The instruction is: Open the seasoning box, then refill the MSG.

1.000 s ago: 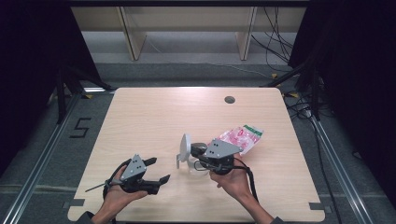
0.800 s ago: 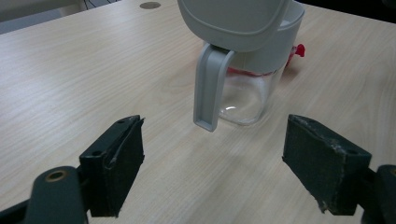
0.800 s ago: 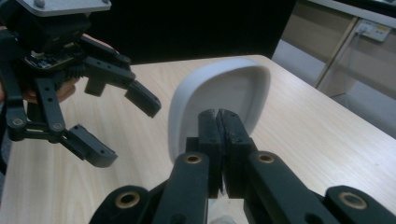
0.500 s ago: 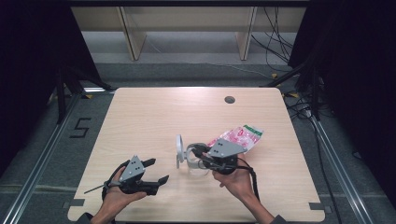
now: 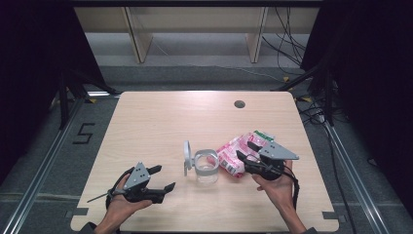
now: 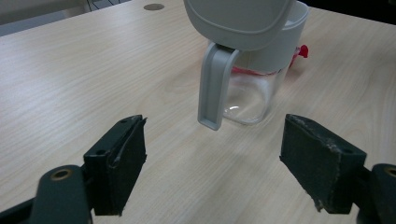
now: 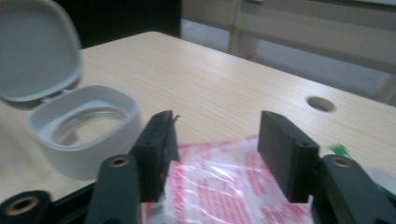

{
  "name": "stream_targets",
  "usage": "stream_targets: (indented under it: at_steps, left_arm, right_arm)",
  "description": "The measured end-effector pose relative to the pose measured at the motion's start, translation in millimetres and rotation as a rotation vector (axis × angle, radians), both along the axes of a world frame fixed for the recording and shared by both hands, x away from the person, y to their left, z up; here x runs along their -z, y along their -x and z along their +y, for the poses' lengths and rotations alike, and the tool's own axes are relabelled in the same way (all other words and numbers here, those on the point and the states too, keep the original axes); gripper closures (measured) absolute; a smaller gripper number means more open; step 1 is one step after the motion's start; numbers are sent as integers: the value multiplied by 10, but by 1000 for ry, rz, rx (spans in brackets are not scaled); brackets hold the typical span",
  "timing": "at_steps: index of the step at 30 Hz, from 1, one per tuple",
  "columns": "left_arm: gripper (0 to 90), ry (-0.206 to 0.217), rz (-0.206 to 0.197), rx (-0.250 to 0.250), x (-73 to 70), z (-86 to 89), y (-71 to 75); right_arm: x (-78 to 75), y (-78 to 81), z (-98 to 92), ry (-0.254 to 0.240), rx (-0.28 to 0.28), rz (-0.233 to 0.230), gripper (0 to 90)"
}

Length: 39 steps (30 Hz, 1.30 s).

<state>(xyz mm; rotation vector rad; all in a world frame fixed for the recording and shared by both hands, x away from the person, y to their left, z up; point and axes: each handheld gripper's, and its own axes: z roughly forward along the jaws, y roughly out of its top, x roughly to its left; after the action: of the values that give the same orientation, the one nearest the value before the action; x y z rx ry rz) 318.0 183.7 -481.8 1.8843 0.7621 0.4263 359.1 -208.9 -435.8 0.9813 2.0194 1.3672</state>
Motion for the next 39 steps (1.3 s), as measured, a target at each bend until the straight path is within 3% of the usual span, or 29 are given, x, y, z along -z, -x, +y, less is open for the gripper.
stream_targets:
  at_steps: [1,2,4,5,6,7,8,11,13,19,20,21,22,26,27,28,30,32,33,34,38,39]
  left_arm:
    - [218,6,-4,4,-1,-3,-6]
    - [220,2,-3,4,-7,-7,-1]
    - [222,2,-3,7,-8,-13,-1]
    - [222,-2,1,5,-9,-22,-2]
    - [223,-2,1,5,-9,-22,-2]
    - [223,6,4,14,-8,-34,-16]
    - [224,6,4,14,-8,-34,-16]
    - [226,-1,0,9,-5,-33,-17]
    - [226,8,4,10,-2,-34,-18]
    - [231,6,1,14,-4,-38,-10]
    - [231,6,0,15,-5,-36,-10]
    - [231,2,-1,19,-9,-30,-12]
    - [231,-3,-6,16,-13,-28,-9]
    - [231,-2,-3,17,-10,-34,-9]
    - [230,2,0,15,-8,-39,-6]
    - [231,4,2,14,-7,-42,-5]
    - [230,0,2,16,-6,-43,-5]
    - [230,-7,-1,10,-7,-44,-3]
    - [230,-3,-4,14,-4,-46,-2]
    - [230,-3,-6,20,-3,-46,0]
    - [230,-7,-15,25,2,-47,15]
    - [230,-7,-15,26,0,-43,17]
  right_arm:
    - [38,-22,-85,-13,46,33,370]
    - [48,-10,-102,-28,66,53,366]
    - [62,5,-132,-40,94,59,352]
    - [92,-22,-200,-46,107,56,291]
    - [92,-22,-200,-46,107,56,291]
    - [114,-12,-259,-44,155,73,270]
    - [132,-35,-304,-45,159,65,263]
    - [183,-39,-388,-108,238,111,240]
    - [217,-56,-443,-111,252,128,235]
    - [295,-119,-523,-76,229,142,214]
    - [316,-106,-503,-85,250,181,192]
    - [339,-123,-494,-99,254,174,191]
    - [356,-148,-526,-64,244,160,189]
    - [390,-146,-514,-122,254,229,189]
    - [437,-196,-540,-96,253,212,182]
    - [441,-187,-526,-113,254,239,177]
    - [461,-216,-551,-104,234,216,176]
    - [474,-228,-526,-134,245,252,176]
    - [490,-265,-517,-115,243,241,173]
    - [492,-262,-499,-133,252,251,171]
    - [527,-324,-469,-107,220,222,164]
    - [515,-313,-424,-122,238,256,166]
